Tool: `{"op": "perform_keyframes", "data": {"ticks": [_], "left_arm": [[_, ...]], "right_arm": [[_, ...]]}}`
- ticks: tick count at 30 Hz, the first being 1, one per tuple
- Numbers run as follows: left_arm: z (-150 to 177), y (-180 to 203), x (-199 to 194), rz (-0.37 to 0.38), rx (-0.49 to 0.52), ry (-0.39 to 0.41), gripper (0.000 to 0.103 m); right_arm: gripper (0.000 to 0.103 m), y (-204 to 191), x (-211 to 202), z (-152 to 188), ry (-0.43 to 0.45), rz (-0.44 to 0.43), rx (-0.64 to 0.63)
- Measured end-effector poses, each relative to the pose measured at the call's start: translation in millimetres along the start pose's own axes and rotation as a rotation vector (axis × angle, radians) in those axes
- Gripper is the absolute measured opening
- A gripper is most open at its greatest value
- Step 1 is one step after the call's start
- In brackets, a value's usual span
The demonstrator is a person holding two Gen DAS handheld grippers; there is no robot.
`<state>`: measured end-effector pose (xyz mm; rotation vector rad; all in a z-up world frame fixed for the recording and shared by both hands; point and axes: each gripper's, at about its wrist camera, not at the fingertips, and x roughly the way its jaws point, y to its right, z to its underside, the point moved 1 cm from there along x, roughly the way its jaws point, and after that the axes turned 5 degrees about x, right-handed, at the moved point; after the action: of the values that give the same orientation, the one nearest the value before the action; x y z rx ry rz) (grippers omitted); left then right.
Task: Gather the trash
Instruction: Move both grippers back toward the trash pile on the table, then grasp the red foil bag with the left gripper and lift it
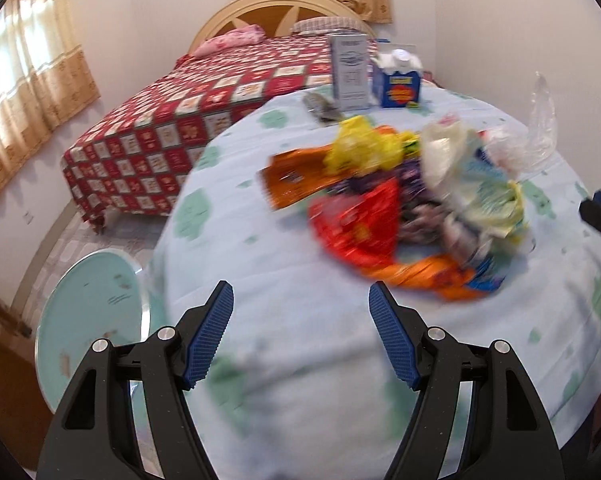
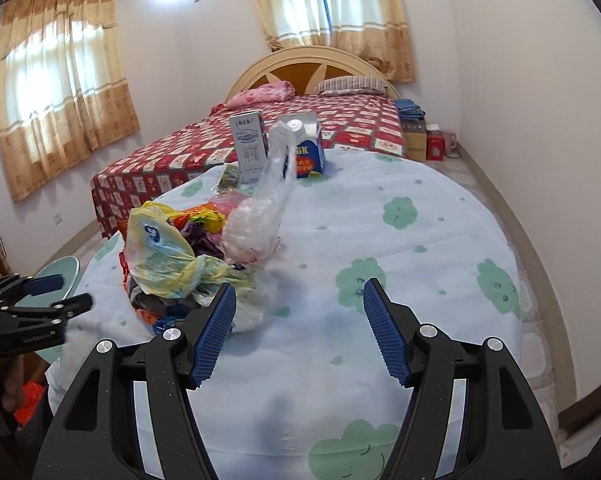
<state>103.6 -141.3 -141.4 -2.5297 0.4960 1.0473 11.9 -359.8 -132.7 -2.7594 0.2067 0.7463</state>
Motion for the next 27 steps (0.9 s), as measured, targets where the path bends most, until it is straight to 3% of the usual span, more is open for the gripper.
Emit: {"op": "perform_keyframes", "data": {"ticks": [5, 8, 12, 13, 18, 27], "left_arm": [[-9, 27, 22, 0.026, 0.039, -0.023, 0.07], [-11, 27, 33, 0.062, 0.017, -0.025, 0.059], [-14, 35, 33, 0.14, 0.038, -0.026, 0.007], [-13, 38, 32, 0.146, 0.05, -0.028, 0.001], [-11, 36, 28, 0.145, 0.044, -0.027, 0.0], [-13, 1, -15, 0.134, 0.003, 0.046, 0.001]], "right_arm": [[0.067, 5, 6, 7, -0.009, -0.012, 0.014], [0.067, 6, 10, 9, -0.021, -0.022, 0.022], [0.069, 4, 12, 13, -0.029, -0.03, 0.025], [0.069, 4, 13, 14, -0.032, -0.034, 0.028], [0.069, 4, 14, 15, -0.036, -0.033, 0.032], [0.069, 7, 13, 14, -0.023, -0.031, 0.049]]}}
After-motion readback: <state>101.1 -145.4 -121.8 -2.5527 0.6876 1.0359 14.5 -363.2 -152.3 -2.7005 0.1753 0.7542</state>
